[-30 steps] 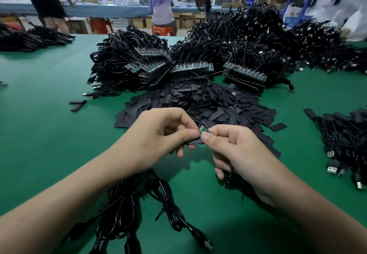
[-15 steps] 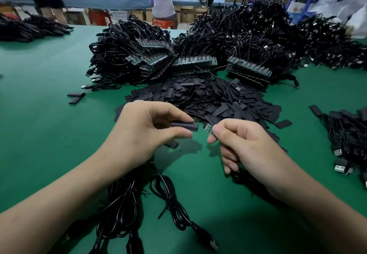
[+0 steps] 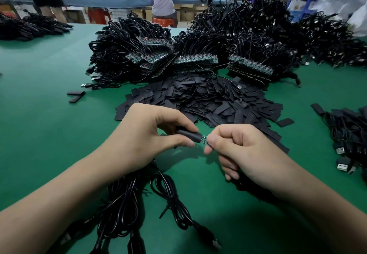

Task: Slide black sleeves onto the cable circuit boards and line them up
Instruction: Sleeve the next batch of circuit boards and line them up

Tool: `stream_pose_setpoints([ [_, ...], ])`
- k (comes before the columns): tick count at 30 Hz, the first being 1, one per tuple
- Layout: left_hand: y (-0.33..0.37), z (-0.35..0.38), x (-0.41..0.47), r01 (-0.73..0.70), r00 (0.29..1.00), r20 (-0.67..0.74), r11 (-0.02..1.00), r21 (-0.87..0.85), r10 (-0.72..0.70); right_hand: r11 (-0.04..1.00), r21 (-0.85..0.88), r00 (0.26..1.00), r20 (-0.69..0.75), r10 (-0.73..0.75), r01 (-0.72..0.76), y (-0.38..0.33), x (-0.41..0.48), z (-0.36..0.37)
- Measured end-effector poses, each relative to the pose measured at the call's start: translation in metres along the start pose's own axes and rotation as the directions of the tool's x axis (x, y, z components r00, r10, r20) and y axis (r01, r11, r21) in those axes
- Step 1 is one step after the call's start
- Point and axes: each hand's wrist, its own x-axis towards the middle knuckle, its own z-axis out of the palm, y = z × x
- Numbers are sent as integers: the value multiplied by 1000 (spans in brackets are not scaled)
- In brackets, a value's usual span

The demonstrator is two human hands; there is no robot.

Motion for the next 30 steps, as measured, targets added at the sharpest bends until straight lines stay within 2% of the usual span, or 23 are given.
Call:
stream_pose_setpoints([
  [3,2,-3,1,-148,989,39,983,104,145,991,122,998,47,43,-49,-1,0,-2],
  [5,3,-4,2,-204,979,42,968,150,199,988,142,997,64,49,-58,-1,0,-3],
  [12,0,1,0,-158,986,78,982,104,151,998,-59,999,54,3,0,0,-3,1],
  [17,-3,1,1,-82,997,-9,996,18,82,993,-105,999,7,-47,47,-6,-4,-4],
  [21,-5,0,0,-1,998,-62,990,-141,-8,979,-188,995,-34,-88,80,-9,-6,-12],
  [25,-5,0,-1,-49,997,-59,993,-106,43,980,-182,997,5,-83,83,-9,-5,-13],
  [30,-4,2,-1,-196,980,-11,979,59,197,993,-92,994,93,-65,73,-6,-4,-12],
])
